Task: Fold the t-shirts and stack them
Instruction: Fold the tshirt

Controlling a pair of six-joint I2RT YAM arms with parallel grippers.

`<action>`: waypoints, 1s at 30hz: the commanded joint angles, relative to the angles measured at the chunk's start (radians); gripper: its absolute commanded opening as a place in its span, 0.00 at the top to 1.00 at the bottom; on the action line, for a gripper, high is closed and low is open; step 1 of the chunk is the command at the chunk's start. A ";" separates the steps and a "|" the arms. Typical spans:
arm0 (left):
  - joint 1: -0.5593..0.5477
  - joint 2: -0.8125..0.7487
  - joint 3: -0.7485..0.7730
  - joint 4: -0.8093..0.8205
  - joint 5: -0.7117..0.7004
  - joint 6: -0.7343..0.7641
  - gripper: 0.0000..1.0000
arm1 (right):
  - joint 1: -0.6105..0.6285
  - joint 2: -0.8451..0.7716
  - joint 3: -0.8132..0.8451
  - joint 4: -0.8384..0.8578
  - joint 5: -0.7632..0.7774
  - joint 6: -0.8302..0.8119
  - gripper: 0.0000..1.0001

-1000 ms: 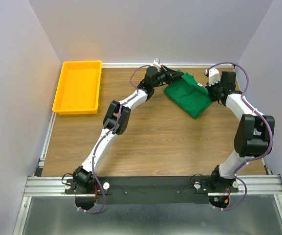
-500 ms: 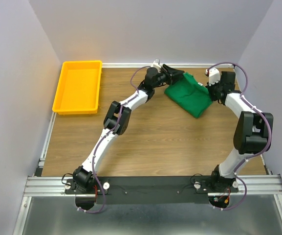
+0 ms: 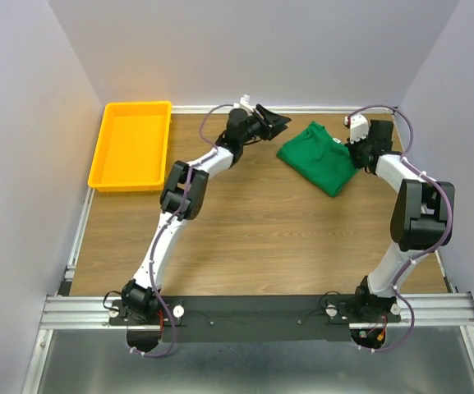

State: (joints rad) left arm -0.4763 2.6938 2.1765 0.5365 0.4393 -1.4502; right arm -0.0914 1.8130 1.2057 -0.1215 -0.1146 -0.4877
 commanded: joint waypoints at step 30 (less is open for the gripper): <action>0.050 -0.575 -0.713 -0.094 0.130 0.568 0.50 | -0.044 0.238 0.327 0.062 0.213 0.140 0.31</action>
State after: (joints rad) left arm -0.4286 2.2314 1.5028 0.4824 0.5728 -0.9913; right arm -0.1268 2.0529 1.4803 -0.0914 0.0326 -0.3981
